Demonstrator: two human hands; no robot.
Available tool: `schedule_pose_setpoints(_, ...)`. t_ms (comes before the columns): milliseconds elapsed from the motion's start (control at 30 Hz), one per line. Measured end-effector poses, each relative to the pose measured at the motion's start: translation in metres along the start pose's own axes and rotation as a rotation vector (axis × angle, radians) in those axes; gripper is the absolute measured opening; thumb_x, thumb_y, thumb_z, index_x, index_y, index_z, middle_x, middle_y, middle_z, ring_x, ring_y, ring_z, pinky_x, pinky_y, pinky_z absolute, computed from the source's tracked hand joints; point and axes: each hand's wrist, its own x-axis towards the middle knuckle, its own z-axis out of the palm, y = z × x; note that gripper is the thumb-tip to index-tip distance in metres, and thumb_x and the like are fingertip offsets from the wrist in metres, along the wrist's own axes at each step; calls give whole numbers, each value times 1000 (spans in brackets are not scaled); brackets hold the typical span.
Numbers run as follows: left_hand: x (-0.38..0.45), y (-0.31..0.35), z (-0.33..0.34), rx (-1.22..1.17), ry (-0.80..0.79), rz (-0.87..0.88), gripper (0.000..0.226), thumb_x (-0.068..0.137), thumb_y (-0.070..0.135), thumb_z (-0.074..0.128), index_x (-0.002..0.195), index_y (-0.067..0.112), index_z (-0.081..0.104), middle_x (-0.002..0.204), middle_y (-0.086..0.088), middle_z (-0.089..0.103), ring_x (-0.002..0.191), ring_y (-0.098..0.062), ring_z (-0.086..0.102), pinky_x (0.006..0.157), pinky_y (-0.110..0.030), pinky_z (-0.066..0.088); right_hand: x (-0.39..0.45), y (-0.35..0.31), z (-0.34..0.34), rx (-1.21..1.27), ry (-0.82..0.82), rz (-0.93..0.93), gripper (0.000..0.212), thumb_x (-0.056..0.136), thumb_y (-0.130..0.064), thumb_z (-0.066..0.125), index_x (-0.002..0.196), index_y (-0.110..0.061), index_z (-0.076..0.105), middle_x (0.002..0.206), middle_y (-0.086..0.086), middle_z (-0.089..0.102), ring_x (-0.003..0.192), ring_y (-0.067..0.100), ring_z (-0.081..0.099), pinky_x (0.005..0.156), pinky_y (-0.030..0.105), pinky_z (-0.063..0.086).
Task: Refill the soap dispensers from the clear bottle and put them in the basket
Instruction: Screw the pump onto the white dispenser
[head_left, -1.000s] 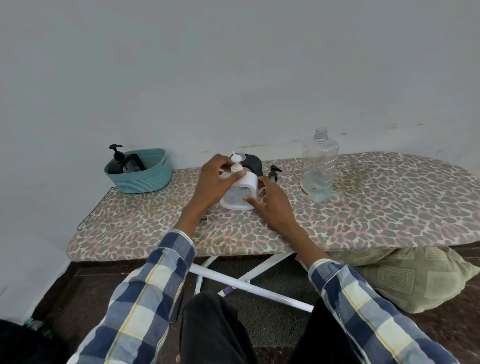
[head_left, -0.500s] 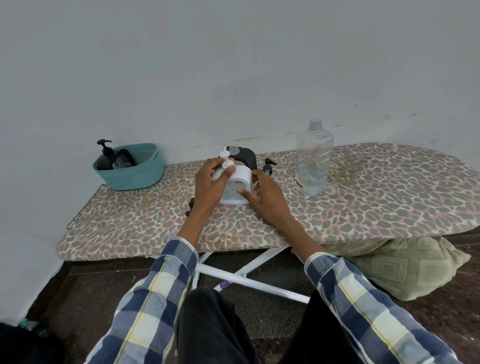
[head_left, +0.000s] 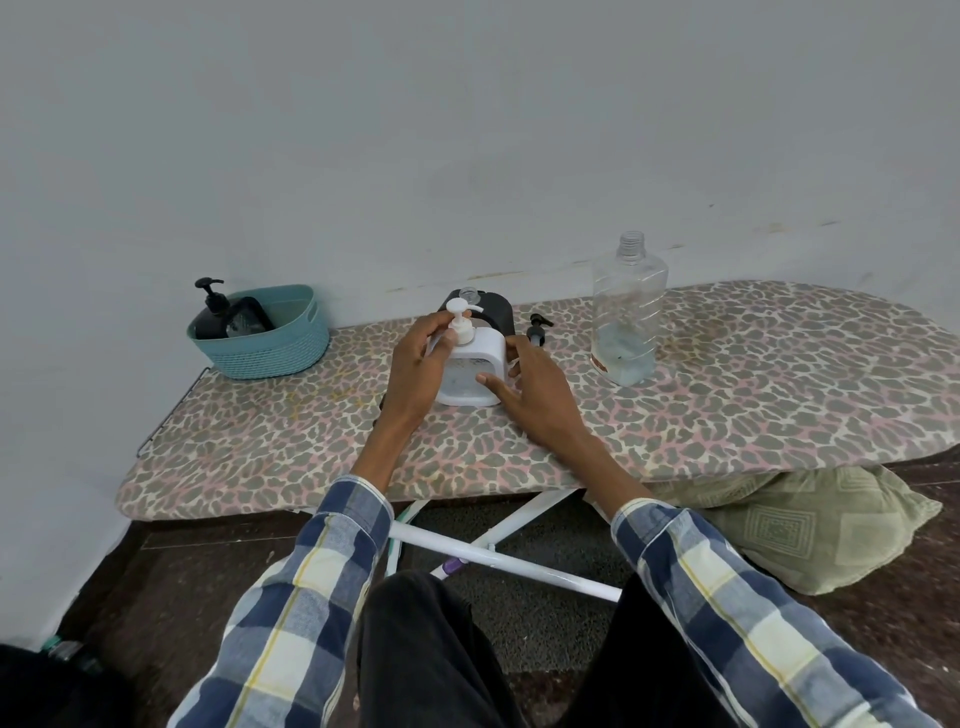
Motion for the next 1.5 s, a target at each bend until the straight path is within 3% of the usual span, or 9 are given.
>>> schedule_pose_setpoints(100, -2, 2, 3, -55, 5, -45, 28, 110, 19, 57, 134, 16, 72, 130, 7, 69, 107, 10, 63, 84, -4, 44, 0, 0, 0, 1, 1, -13, 60, 97, -57, 69, 139, -16, 55, 121, 4, 68, 102, 17, 63, 82, 37, 56)
schedule_pose_setpoints(200, -1, 5, 6, -41, 2, -24, 20, 106, 32, 68, 125, 27, 73, 122, 14, 69, 107, 9, 63, 87, -7, 44, 0, 1, 1, 1, 5, -14, 60, 97, -58, 69, 139, -17, 55, 121, 3, 69, 101, 17, 64, 82, 37, 57)
schedule_pose_setpoints(400, 2, 4, 10, -6, 64, -10, 29, 100, 29, 77, 123, 26, 60, 118, 19, 67, 105, 14, 62, 87, -10, 47, 0, 1, 1, -7, 10, -15, 60, 97, -57, 69, 139, -17, 54, 121, 3, 68, 101, 16, 63, 82, 36, 55)
schedule_pose_setpoints(500, 2, -1, 7, -27, 59, -10, 21, 104, 29, 71, 121, 28, 58, 122, 12, 68, 115, 0, 64, 91, -22, 49, 1, 2, 1, -11, 3, -3, 61, 97, -58, 69, 140, -17, 53, 121, 4, 68, 101, 18, 64, 82, 37, 55)
schedule_pose_setpoints(633, -2, 0, 6, -45, 22, -49, 26, 112, 27, 57, 137, 22, 65, 129, 15, 67, 111, 15, 59, 91, -13, 47, 1, 2, 1, -4, 1, -4, 60, 97, -57, 69, 139, -16, 54, 122, 4, 68, 102, 19, 64, 82, 37, 55)
schedule_pose_setpoints(1033, -1, 2, 14, 23, 91, 6, 30, 100, 28, 77, 125, 24, 62, 122, 17, 69, 111, 11, 63, 96, -16, 51, -1, 1, 0, 5, 12, -23, 57, 98, -55, 69, 138, -16, 55, 120, 2, 68, 100, 15, 62, 81, 34, 53)
schedule_pose_setpoints(1200, -3, -1, 7, -17, 62, -6, 24, 103, 26, 71, 125, 24, 60, 129, 5, 69, 123, -11, 65, 100, -32, 53, 0, 1, 1, 3, 8, -17, 58, 98, -55, 69, 138, -16, 55, 120, 2, 68, 101, 15, 62, 82, 35, 54)
schedule_pose_setpoints(1333, -7, 0, 8, -58, 17, -34, 31, 104, 37, 60, 131, 23, 65, 128, 7, 70, 114, -5, 65, 92, -25, 49, 0, 2, 2, 4, 3, -6, 59, 97, -56, 69, 139, -17, 55, 121, 2, 68, 102, 16, 63, 83, 38, 56)
schedule_pose_setpoints(1500, -6, 2, 14, 10, 68, -16, 26, 99, 33, 78, 120, 21, 69, 115, 11, 70, 98, 7, 63, 85, -16, 49, -1, 1, 0, 8, 6, -15, 55, 98, -54, 69, 137, -17, 55, 118, 2, 68, 100, 16, 62, 81, 38, 55)
